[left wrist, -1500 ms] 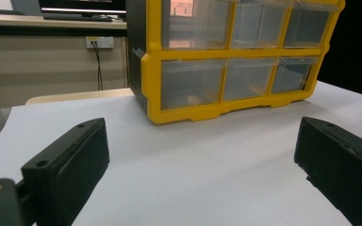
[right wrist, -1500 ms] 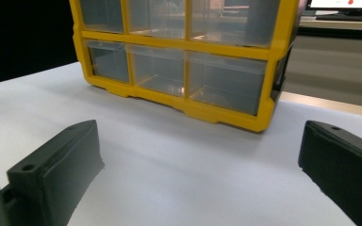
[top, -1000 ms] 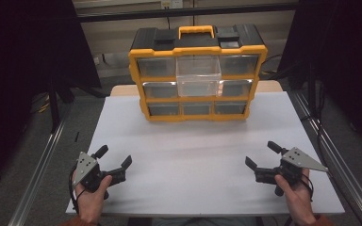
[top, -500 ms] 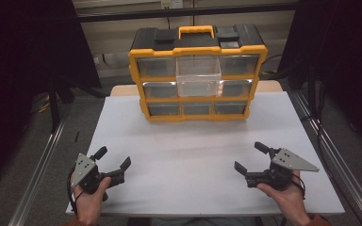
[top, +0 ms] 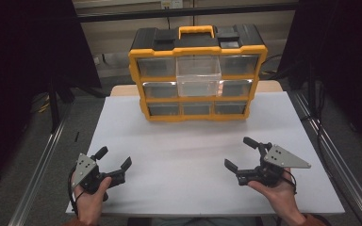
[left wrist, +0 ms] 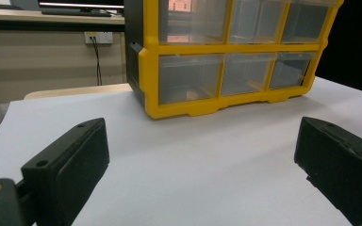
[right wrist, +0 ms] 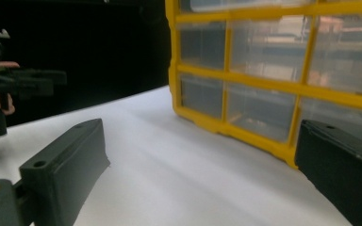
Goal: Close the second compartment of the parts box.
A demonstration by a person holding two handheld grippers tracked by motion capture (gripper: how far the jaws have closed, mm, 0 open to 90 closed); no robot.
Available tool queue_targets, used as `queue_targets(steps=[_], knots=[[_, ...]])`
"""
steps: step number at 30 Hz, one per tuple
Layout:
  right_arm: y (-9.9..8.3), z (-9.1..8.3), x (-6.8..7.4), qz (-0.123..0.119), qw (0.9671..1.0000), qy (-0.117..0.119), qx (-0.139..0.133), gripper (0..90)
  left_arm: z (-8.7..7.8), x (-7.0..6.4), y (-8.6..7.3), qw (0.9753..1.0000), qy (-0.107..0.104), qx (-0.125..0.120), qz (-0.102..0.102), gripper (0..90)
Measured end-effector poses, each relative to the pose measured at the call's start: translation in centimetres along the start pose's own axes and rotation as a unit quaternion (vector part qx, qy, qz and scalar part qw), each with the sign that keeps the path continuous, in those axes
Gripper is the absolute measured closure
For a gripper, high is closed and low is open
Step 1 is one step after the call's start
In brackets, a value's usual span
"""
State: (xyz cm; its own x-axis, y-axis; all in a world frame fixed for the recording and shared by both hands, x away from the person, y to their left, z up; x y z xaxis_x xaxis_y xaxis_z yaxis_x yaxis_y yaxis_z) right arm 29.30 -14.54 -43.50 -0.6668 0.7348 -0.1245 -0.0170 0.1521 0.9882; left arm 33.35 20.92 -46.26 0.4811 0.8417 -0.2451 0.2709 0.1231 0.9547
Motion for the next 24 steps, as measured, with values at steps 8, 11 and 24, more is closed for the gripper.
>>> queue_targets(steps=[8,11,24], knots=[[1.8,1.4,0.9,0.000,0.9996,0.020,-0.020,4.0,-0.2,0.0,0.0,0.9999,0.000,0.001,0.010,3.9],[2.3,1.9,1.5,-0.005,0.9993,0.031,-0.021,4.7,-0.2,0.1,0.0,0.9999,0.002,0.004,0.011,3.9],[4.7,4.1,2.4,-0.015,0.9970,0.066,-0.037,11.1,-0.2,0.0,-0.1,0.9999,-0.003,0.005,0.008,3.9]])
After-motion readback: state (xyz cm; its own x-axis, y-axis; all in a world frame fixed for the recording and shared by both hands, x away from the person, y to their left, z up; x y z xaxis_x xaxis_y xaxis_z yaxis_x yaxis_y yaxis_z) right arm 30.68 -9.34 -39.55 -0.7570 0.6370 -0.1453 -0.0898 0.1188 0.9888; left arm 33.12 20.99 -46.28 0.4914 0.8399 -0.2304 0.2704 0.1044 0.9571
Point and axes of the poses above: each handheld gripper's, and its own axes: z roughly forward along the jaws, y roughly out of its top, x roughly to its left, the point moved 10 cm from there along z, roughly forward along the jaws, and after that the axes turned 10 degrees about -z, right-handed, at the moved point
